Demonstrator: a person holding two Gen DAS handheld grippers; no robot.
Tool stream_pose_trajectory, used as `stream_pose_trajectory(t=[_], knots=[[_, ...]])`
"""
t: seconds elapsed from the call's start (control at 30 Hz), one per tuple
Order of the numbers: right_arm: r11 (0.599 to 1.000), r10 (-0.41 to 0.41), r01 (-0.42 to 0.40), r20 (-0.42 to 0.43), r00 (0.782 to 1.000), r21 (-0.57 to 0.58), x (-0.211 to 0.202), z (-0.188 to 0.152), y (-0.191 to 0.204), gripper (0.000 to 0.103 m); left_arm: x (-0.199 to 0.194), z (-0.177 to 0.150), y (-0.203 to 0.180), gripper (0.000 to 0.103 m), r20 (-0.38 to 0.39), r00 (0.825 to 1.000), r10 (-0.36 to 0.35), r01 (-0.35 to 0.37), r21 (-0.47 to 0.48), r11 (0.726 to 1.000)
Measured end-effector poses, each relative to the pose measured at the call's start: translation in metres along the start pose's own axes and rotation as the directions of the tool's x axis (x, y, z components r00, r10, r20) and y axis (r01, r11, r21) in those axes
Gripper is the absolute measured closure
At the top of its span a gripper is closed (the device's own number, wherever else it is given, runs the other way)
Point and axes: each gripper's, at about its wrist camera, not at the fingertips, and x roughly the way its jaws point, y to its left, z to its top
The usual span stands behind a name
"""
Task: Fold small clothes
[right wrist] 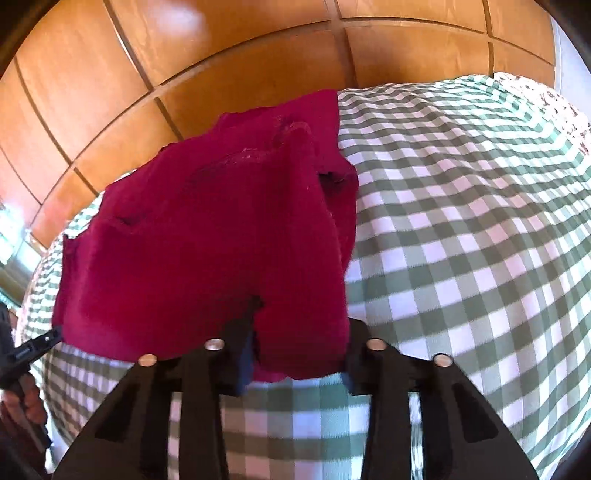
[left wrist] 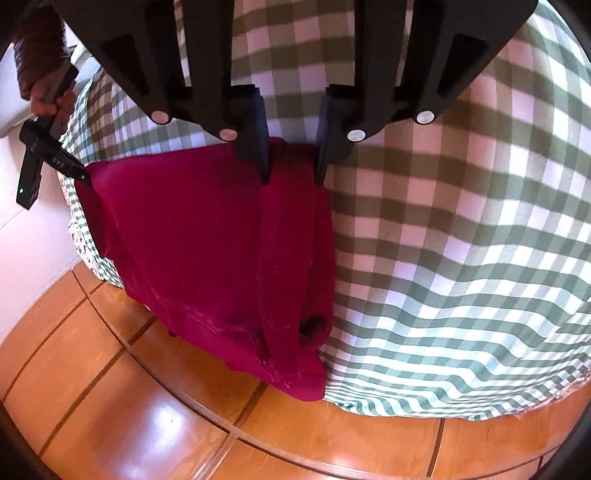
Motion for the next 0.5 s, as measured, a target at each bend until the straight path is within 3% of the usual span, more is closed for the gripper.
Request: stream_pose_trajectory(t=[0.13,0.4,0.47,0.5], knots=[[1.0,0.02,-0.021,-0.021,1.0,-0.022,-0.019,-0.014,0.002,0.076,-0.012,-0.014,0.003,0.084,-0.009,1.0,-0.02,0.02,-0.011,1.0],[0.997,0.05,-0.055,-0.117,0.992,-0.045,-0.062,-0.071,-0.009,0.076,-0.056,-0.08,0.004,0.083,-0.082,0.994,-0.073,0.075,0.021,0.997],[0.997,0.053,-0.059,-0.136,0.989,-0.047,-0.068,-0.081,-0.01,0.076,-0.065,-0.094,0.004,0.08,-0.104,0.992,-0.075,0.078,0.027,0.997],[0.997,0.058,-0.066,-0.148,0.987,-0.047,-0.071,-0.085,-0.011,0.076,-0.068,-0.097,0.004,0.072,-0.106,0.993,-0.061,0.064,0.03,0.997]])
